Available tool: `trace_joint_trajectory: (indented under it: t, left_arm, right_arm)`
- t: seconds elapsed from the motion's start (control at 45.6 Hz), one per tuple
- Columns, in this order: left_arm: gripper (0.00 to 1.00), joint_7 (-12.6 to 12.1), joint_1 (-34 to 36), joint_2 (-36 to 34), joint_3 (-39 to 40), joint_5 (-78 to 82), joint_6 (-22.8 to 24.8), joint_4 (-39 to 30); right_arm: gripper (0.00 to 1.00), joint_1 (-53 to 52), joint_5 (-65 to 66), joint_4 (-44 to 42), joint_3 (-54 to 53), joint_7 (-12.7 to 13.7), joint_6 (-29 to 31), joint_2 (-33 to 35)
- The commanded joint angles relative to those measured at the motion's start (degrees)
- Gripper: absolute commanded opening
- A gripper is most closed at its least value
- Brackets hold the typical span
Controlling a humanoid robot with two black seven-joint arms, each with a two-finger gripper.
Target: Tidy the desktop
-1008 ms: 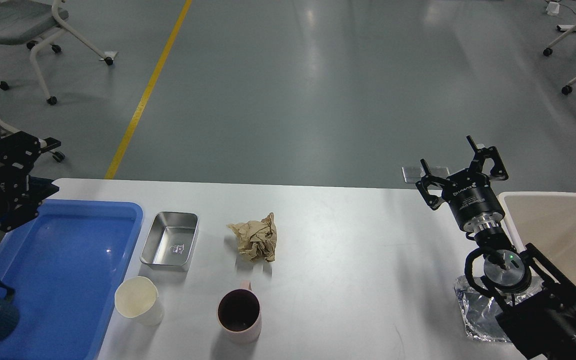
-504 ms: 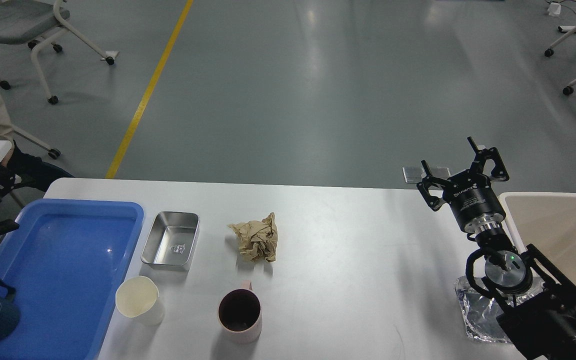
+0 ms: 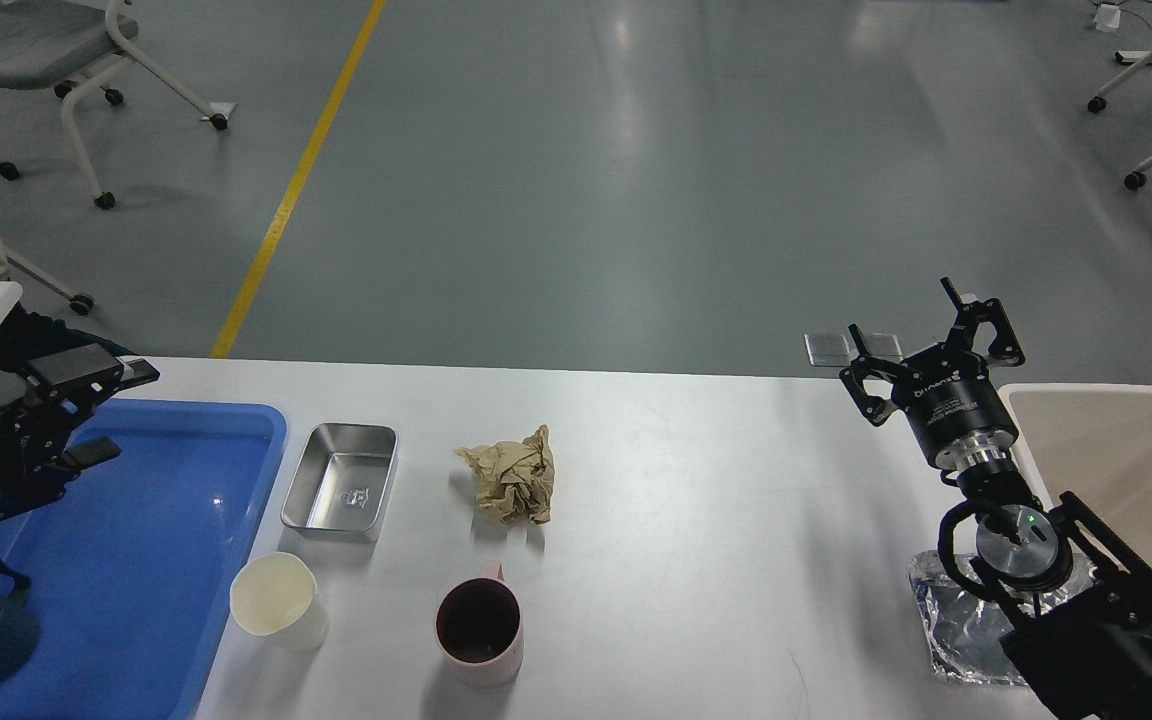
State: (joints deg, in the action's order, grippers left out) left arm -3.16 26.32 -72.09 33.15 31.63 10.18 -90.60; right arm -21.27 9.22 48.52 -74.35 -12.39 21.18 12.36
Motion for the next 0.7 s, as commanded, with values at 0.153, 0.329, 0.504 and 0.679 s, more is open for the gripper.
trace_joint_trajectory:
  t: [0.153, 0.329, 0.504, 0.679]
  left_arm:
    - [0.96, 0.1, 0.3, 5.5, 0.5, 7.5, 1.2, 0.0]
    - [0.96, 2.1, 0.0, 10.1, -0.2, 8.0, 4.9, 0.0]
    - [0.96, 4.7, 0.8, 10.3, -0.7, 8.3, 8.6, -1.2]
    - [0.96, 4.5, 1.4, 12.2, -0.8, 8.3, 8.5, -1.2]
  right_arm:
    - [1.00, 0.0, 0.0, 0.0, -0.1, 0.0, 0.1, 0.1]
    - [1.00, 0.0, 0.0, 0.0, -0.1, 0.0, 0.1, 0.0]
    - [1.00, -0.1, 0.0, 0.0, -0.1, 0.0, 0.1, -0.1]
    - [1.00, 0.0, 0.0, 0.1, -0.1, 0.0, 0.1, -0.3]
